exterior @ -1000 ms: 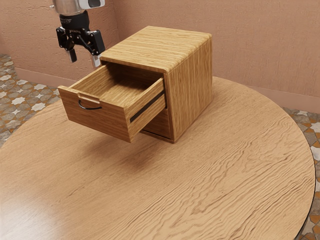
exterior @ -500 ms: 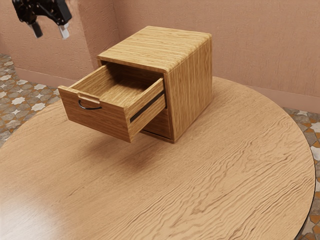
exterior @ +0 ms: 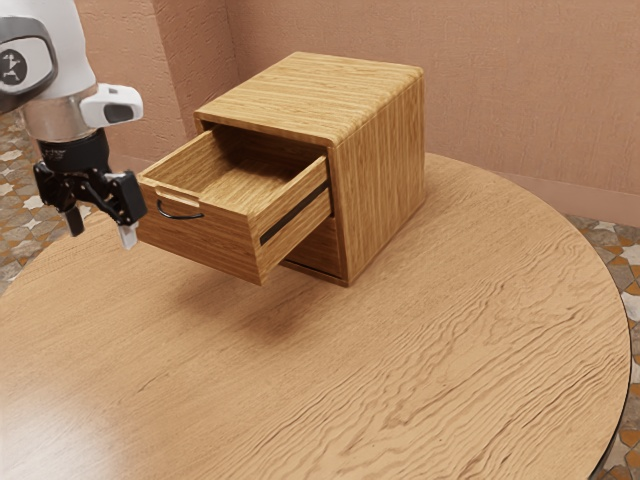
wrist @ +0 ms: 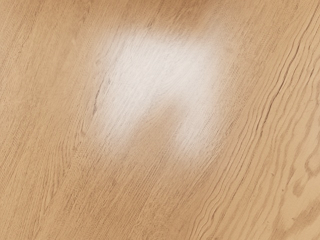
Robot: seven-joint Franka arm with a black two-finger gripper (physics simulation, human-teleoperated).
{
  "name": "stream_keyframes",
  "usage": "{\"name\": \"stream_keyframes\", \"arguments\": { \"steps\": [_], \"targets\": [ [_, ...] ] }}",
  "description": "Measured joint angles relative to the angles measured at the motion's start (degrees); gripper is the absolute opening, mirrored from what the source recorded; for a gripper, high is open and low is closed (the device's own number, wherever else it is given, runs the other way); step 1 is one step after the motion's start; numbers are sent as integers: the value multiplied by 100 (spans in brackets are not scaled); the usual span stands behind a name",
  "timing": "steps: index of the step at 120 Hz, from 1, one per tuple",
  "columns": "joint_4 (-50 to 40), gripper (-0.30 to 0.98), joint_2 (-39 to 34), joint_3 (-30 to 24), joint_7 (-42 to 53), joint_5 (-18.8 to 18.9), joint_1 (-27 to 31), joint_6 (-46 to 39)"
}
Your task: Push the drawer handle with one arm to close the drawer
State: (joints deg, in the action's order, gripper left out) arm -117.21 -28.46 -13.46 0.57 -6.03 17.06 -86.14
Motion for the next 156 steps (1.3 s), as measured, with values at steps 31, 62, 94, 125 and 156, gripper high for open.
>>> {"name": "stream_keyframes", "arguments": {
  "steps": [31, 62, 94, 125, 156],
  "targets": [
    [-586, 69, 20, 42, 146, -18, 147, -557],
    [-711, 61, 74, 48, 303, 0, 252, -863],
    [-742, 16, 391, 25, 673, 146, 341, -1280],
    [-503, -4, 841, 10, 989, 483, 389, -1584],
    [-271, -9, 1256, -24, 1195, 590, 390, -1800]
  ]
}}
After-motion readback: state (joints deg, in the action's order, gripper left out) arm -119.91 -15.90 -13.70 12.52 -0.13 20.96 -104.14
